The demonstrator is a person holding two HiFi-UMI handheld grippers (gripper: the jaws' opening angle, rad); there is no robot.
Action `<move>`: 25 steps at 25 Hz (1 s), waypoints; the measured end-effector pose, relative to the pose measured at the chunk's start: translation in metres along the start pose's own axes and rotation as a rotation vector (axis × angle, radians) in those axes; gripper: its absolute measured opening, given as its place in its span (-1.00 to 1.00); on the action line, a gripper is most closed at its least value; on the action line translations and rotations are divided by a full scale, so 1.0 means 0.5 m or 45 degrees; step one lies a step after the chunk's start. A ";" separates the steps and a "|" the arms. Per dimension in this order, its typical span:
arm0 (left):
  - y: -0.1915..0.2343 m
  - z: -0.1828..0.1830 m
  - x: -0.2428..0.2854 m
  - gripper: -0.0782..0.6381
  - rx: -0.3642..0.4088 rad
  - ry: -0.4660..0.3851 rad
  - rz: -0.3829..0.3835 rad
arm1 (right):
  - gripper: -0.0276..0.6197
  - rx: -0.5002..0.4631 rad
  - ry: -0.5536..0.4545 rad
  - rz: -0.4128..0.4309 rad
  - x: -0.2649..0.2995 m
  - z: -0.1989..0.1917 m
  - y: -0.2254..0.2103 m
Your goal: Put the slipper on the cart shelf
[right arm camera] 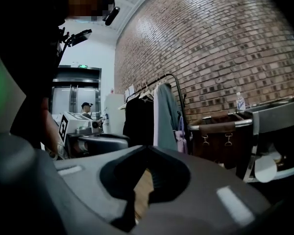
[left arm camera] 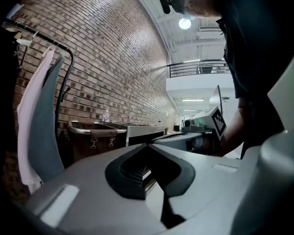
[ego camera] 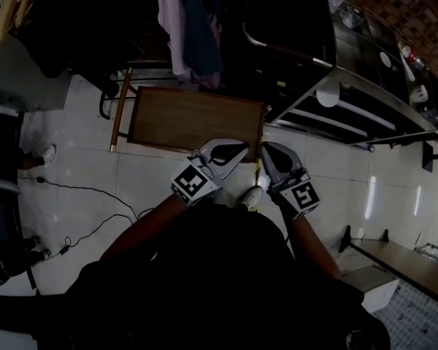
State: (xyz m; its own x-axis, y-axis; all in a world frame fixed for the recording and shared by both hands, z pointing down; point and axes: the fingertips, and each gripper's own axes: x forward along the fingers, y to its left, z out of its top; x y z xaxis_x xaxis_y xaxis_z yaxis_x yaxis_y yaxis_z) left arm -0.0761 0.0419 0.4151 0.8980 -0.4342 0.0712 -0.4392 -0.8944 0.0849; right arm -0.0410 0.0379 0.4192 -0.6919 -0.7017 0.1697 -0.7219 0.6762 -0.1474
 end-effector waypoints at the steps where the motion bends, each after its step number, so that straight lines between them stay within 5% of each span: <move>1: 0.005 -0.002 -0.010 -0.78 -0.003 0.004 -0.014 | -0.91 0.021 0.007 -0.024 0.010 -0.002 0.004; 8: 0.050 -0.010 -0.055 -0.78 -0.042 0.002 -0.044 | -0.91 0.081 0.030 -0.140 0.052 -0.027 0.003; 25: 0.035 -0.003 0.003 -0.78 -0.036 0.007 0.035 | -0.91 -0.047 -0.029 -0.003 0.021 0.028 0.012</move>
State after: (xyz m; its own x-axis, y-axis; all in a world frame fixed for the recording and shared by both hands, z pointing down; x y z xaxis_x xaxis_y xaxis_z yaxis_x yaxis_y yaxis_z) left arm -0.0826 0.0258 0.4181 0.8854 -0.4580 0.0791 -0.4644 -0.8786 0.1110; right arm -0.0529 0.0316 0.4065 -0.6908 -0.7077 0.1478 -0.7227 0.6822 -0.1110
